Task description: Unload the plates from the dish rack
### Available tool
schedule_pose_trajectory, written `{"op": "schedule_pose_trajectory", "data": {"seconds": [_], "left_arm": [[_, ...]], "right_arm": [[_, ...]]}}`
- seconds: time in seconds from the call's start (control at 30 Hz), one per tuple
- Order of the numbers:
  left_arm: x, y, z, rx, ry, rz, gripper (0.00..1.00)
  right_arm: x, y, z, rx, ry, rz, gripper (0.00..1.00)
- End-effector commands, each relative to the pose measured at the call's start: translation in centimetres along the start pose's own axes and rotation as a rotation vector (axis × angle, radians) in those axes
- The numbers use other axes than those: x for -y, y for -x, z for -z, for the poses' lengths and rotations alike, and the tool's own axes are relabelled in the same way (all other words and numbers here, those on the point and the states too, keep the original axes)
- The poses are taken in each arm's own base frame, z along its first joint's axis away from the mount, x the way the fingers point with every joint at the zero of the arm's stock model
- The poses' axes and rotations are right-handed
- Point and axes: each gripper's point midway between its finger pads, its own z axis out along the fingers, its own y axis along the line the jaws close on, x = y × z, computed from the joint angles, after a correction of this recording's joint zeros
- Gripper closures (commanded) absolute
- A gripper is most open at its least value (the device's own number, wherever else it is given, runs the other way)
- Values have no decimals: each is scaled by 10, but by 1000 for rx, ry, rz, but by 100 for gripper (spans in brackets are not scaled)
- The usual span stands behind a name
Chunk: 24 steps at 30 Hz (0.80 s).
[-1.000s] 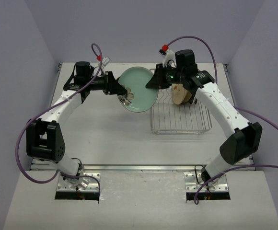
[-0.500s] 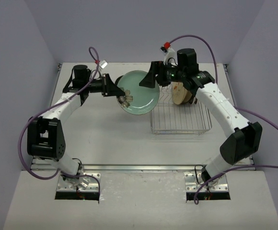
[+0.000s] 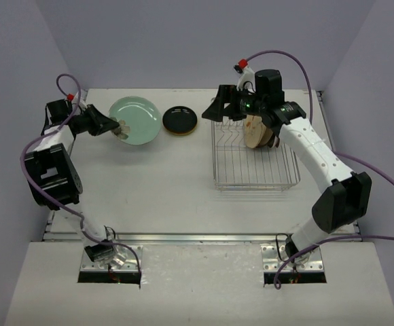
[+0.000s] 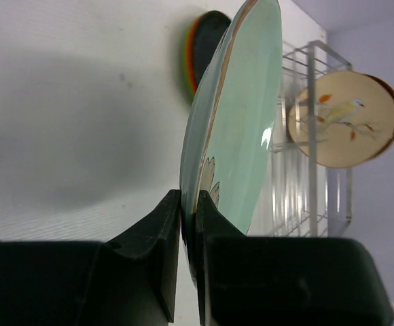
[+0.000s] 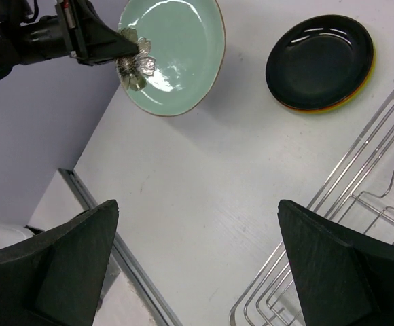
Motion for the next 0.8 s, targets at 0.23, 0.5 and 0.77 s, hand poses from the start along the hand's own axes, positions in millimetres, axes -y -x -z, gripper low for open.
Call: {"op": "schedule_pose_trajectory", "data": {"seconds": [0.23, 0.5, 0.77], "left_arm": [[-67, 31, -13, 34, 149, -9, 100], [-104, 30, -27, 13, 214, 46, 100], [-136, 28, -31, 10, 319, 55, 84]], "right_arm": [[-2, 5, 2, 29, 19, 54, 1], [5, 1, 2, 21, 4, 45, 1], [7, -1, 1, 15, -1, 34, 1]]}}
